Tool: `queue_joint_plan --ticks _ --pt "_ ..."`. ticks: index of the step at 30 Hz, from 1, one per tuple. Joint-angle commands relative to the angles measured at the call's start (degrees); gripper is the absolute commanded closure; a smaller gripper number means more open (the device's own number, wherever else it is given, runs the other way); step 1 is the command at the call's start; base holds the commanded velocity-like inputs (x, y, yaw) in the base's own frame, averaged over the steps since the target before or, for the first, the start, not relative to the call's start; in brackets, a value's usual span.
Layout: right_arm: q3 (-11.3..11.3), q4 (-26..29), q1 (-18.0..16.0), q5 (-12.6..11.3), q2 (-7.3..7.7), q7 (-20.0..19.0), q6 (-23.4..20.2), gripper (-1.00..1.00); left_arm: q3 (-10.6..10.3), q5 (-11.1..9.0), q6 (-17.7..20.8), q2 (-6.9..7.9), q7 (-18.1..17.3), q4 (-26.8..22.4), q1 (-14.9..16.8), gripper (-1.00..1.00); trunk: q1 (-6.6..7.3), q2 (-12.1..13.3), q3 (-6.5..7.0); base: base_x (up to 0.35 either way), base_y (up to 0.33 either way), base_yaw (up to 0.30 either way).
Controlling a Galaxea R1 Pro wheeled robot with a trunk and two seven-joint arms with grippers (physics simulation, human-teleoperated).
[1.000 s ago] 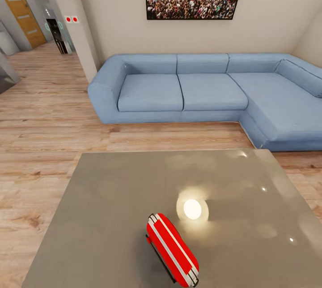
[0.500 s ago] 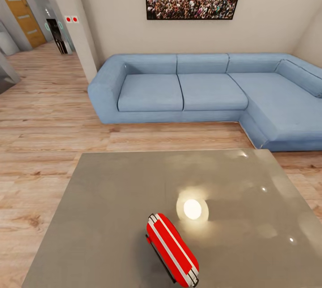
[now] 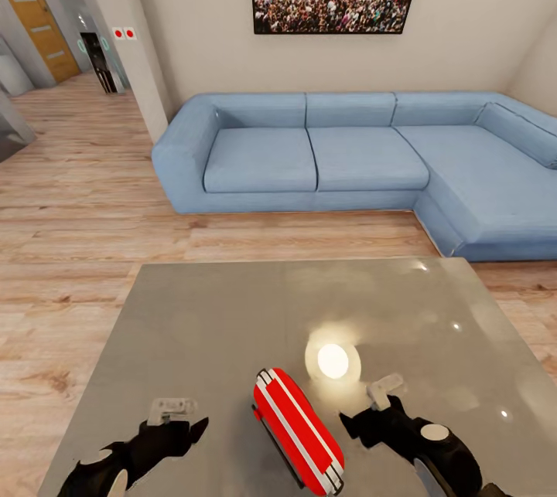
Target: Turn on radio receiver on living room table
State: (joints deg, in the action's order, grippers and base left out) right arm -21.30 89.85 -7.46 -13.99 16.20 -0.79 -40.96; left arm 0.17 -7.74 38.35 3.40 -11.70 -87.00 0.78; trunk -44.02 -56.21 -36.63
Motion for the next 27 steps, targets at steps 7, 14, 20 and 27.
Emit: queue_joint_plan --ticks 7,14,20,27 --pt "-0.1 0.0 -4.0 0.0 -2.89 0.8 -2.2 -1.0 0.1 -0.5 0.5 3.99 -1.7 -0.1 3.5 -1.0 0.0 0.0 -0.01 0.0 0.0 0.0" --pt "-0.1 0.0 -10.9 -0.2 -3.19 0.7 -8.5 -1.0 0.0 -1.1 -0.1 5.11 -3.1 0.2 8.5 -1.0 0.0 0.0 -0.01 0.0 0.0 0.0" --pt "0.6 0.0 -11.0 -0.8 -3.04 0.4 -7.1 -1.0 -0.1 -0.5 -0.4 5.04 -9.5 0.3 8.7 -1.0 0.0 0.0 -0.01 0.0 0.0 0.0" --pt "-0.8 -1.3 -11.4 -1.4 -4.2 -0.3 -7.5 -1.0 0.1 -1.3 -0.1 5.04 -10.2 1.2 8.7 -1.0 0.0 0.0 -0.01 0.0 0.0 0.0"
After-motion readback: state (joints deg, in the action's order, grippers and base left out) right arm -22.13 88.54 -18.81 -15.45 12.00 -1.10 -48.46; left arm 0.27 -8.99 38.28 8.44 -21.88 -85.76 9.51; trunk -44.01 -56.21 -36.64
